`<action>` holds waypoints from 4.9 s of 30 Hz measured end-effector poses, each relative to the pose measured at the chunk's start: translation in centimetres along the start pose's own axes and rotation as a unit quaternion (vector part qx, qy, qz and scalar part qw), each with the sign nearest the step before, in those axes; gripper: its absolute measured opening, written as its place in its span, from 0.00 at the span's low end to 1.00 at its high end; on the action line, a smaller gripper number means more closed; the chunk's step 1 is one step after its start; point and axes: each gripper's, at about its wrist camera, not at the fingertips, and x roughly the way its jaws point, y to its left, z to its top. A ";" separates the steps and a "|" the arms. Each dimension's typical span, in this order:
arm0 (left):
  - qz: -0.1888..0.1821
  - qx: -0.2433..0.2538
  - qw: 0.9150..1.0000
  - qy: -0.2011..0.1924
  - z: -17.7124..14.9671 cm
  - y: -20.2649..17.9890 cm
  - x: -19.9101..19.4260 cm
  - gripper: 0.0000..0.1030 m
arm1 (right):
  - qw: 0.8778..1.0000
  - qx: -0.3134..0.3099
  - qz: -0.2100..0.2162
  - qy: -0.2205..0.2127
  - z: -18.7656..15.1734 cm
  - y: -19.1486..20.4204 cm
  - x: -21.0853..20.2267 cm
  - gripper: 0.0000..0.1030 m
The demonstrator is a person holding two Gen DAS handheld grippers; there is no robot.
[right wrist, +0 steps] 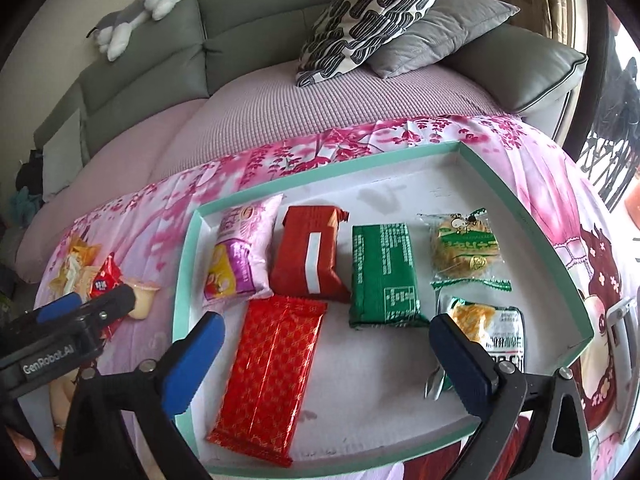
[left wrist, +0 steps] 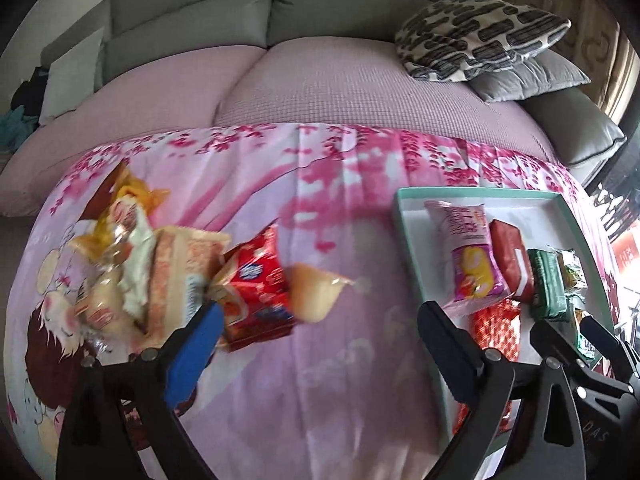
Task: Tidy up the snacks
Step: 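Move both open tools from the tray back to the snack pile, then grasp the yellow jelly cup with the right tool while the left tool grasps the clear bun bag, then lift and carry the jelly cup and bun bag over the tray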
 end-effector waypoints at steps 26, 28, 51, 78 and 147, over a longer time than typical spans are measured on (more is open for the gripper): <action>0.010 -0.052 0.999 -0.005 -2.1 9.2 -2.7 0.95 | 0.998 -0.039 -0.039 0.018 -2.5 5.3 -1.3 0.99; 0.014 -0.060 0.998 -0.009 -2.0 10.0 -3.0 0.95 | 0.998 -0.052 -0.044 0.016 -2.6 6.3 -1.5 0.94; 0.011 -0.183 0.983 -0.009 -2.3 21.2 -1.3 0.95 | 0.993 -0.110 -0.003 0.051 -2.7 16.0 0.6 0.60; -0.072 -0.228 0.971 0.005 -1.0 20.2 3.3 0.94 | 0.992 -0.054 0.075 0.086 0.3 17.3 7.6 0.53; -0.062 -0.213 0.975 -0.036 -1.4 17.3 -3.1 0.60 | 0.995 -0.076 0.064 -0.009 -2.2 14.0 -1.7 0.45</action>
